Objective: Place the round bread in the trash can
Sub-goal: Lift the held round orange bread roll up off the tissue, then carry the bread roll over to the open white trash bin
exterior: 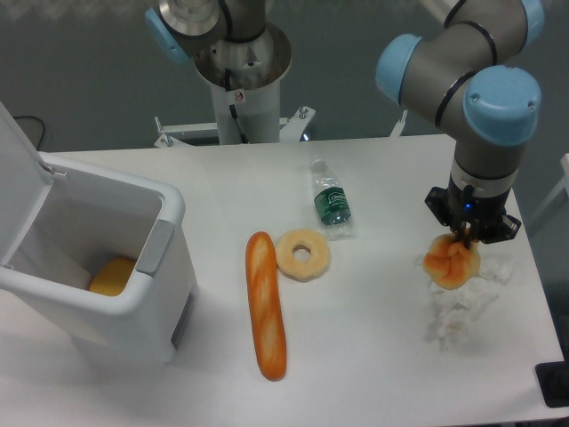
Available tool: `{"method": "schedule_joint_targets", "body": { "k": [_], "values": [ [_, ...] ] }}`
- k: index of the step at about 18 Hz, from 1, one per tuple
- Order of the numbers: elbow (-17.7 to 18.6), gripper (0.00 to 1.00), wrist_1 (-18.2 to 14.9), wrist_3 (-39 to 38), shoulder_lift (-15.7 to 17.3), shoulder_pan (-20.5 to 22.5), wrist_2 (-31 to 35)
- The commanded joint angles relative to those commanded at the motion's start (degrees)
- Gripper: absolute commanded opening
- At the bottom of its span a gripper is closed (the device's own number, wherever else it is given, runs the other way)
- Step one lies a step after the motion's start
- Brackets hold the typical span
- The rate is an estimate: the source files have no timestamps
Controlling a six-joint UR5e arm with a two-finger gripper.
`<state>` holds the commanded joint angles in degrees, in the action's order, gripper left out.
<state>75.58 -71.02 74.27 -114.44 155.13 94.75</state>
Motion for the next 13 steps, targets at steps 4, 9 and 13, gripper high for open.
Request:
{"method": "schedule_joint_targets", "body": {
  "k": [4, 9, 13],
  "values": [
    [0.53, 0.0, 0.09, 0.0, 0.97, -0.09, -0.17],
    [0.7, 0.0, -4.83, -5.35, 6.93, -1.23, -5.7],
    [1.49, 0.0, -5.8, -15.36, 11.24, -7.54, -9.66]
  ]
}}
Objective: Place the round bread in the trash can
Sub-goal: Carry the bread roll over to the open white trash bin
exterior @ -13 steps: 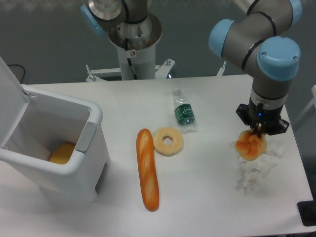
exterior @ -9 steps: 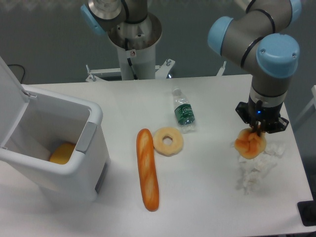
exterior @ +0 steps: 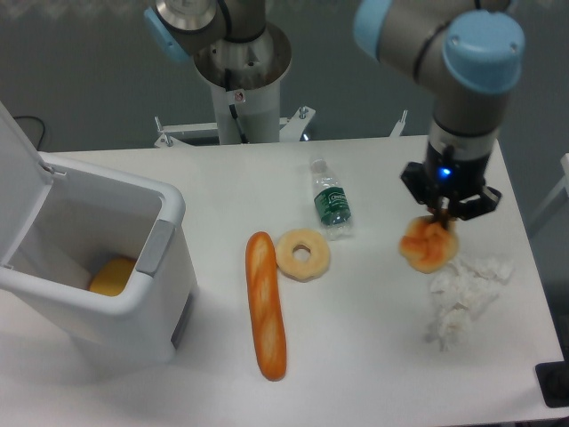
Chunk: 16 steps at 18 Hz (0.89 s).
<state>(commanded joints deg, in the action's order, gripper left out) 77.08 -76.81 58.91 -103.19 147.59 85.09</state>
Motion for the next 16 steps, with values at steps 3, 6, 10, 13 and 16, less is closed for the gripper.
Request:
{"method": "schedule_joint_targets", "body": {
  "k": [3, 6, 10, 13, 16],
  "values": [
    [2.54, 0.0, -0.35, -5.19, 3.51, -4.23, -5.26],
    [4.31, 0.0, -0.18, -10.99, 5.98, -7.91, -8.35],
    [4.31, 0.0, -0.09, -16.1, 8.35, -13.55, -9.85],
    [4.05, 0.0, 0.09, -19.52, 9.33, -14.6, -12.39],
    [4.22, 0.0, 2.36, -21.63, 8.71, -18.29, -12.75]
  ]
}}
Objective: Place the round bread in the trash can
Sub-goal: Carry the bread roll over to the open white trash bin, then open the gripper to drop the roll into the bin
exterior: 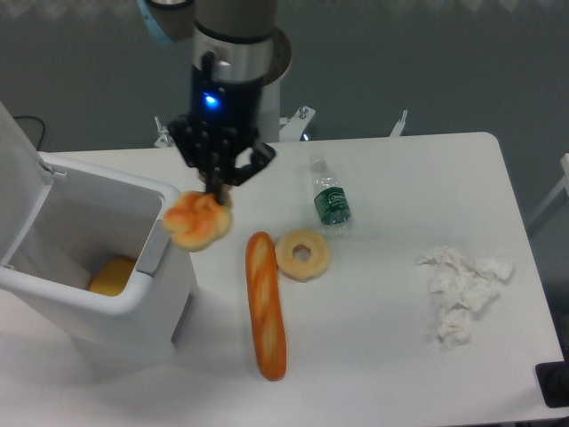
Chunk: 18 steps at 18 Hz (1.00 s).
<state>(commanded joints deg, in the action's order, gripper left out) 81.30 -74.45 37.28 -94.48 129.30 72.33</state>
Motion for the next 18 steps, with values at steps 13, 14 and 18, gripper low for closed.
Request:
{"method": "schedule_joint_targets", "body": {
  "k": [13, 14, 18],
  "values": [
    [0.53, 0.29, 3.08, -0.8, -1.85, -7.57, -0.26],
    [0.7, 0.4, 3.0, -0.8, -2.02, -7.57, -0.26],
    [0.88, 1.0, 3.08, -0.71, -2.38, -7.75, -2.72]
  ]
}}
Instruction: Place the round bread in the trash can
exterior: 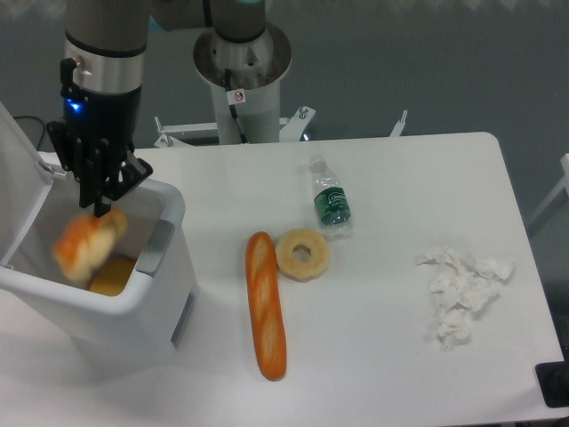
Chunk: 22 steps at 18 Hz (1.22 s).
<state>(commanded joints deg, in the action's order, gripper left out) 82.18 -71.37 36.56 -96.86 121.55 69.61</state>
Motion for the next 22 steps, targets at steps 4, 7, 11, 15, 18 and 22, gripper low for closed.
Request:
{"method": "schedule_joint_targets", "body": {
  "k": [4, 7, 11, 15, 18, 22],
  "values": [
    [0.0, 1.0, 0.0, 0.09, 0.09, 1.14, 0.17],
    [0.09, 1.0, 0.26, 1.4, 0.26, 5.61, 5.76],
    [2.36, 1.0, -0.79, 8.77, 0.09, 14.65, 11.25],
    [5.18, 1.0, -0.7, 20.27, -2.37, 23.88, 12.29],
    [6.24, 1.0, -0.7, 28.63, -4.56, 27.94, 17.82],
    [4.66, 1.0, 1.66, 38.03, -10.27, 33.12, 19.07]
  ]
}}
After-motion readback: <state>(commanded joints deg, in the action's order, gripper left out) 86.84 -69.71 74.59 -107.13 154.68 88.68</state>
